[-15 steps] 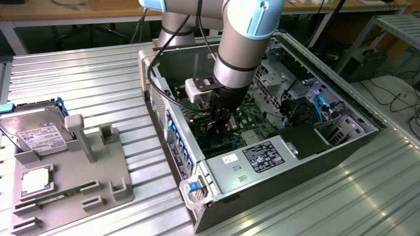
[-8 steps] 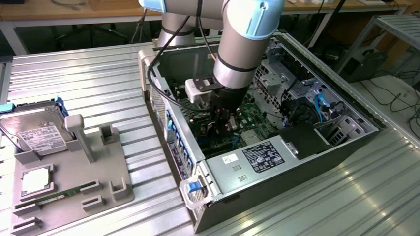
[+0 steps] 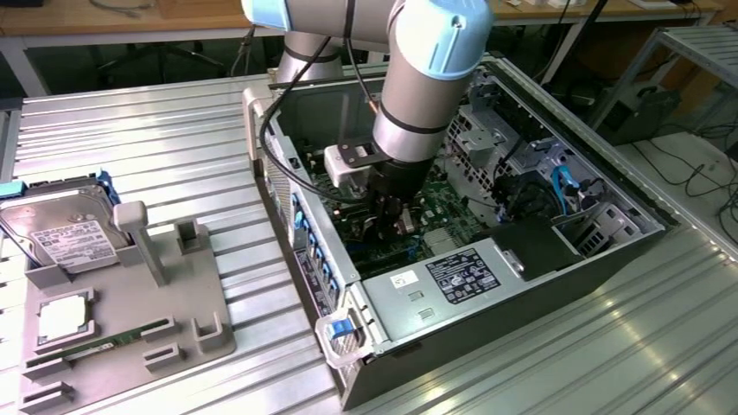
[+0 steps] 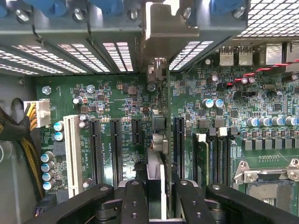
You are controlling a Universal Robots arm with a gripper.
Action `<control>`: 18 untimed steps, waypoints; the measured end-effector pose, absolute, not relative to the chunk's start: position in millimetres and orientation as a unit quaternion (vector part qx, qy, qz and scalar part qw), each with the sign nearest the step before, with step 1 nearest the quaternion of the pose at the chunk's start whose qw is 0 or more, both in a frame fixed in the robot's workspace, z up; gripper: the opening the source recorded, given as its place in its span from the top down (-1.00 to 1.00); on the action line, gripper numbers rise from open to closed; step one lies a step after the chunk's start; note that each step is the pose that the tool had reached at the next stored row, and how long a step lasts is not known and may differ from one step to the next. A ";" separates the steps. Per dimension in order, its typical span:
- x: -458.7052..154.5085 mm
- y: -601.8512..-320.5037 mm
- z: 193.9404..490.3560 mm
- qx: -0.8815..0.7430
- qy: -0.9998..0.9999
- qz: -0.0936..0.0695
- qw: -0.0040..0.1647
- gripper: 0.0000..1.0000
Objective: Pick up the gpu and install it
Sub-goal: 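Insert the gpu into the slot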
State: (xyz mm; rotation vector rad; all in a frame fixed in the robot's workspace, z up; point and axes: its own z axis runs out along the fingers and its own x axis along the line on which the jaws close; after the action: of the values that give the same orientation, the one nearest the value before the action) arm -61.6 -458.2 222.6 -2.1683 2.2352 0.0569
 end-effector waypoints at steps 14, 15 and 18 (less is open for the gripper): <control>-62.3 -458.1 251.5 -0.696 0.718 0.016 0.016 0.31; -62.4 -458.1 258.8 -0.696 0.718 0.015 0.017 0.31; -62.5 -458.1 278.2 -0.696 0.718 0.014 0.018 0.31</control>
State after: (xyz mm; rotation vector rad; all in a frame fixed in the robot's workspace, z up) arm -62.5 -458.1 278.2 -2.1623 2.2286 0.0430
